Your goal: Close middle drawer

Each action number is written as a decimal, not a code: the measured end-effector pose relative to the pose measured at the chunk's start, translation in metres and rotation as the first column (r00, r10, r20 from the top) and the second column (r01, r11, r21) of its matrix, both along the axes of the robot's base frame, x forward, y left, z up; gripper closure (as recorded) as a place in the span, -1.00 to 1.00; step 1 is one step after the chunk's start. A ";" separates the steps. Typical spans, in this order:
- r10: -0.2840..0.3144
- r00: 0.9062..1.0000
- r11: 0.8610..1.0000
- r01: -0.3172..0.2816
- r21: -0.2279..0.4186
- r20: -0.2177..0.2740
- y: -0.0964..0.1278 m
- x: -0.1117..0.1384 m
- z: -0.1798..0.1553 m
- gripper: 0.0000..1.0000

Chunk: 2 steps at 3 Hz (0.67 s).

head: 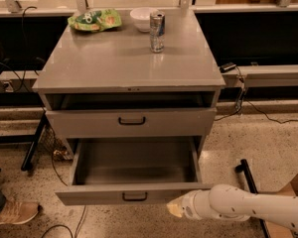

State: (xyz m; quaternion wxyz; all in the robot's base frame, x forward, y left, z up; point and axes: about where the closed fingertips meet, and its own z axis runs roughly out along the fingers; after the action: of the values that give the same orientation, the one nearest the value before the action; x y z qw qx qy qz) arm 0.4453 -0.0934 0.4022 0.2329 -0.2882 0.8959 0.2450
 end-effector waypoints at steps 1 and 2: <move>0.064 0.995 0.998 -0.063 -0.016 0.078 0.008 0.036 0.004 1.00; 0.069 0.994 0.998 -0.068 -0.018 0.088 0.008 0.039 0.005 1.00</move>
Offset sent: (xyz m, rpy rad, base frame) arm 0.1452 0.0256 0.0308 -0.0998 -0.2787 0.1657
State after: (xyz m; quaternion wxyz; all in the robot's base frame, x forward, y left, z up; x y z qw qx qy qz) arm 0.4843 -0.0854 0.4074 0.2615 -0.3312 0.8761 0.2330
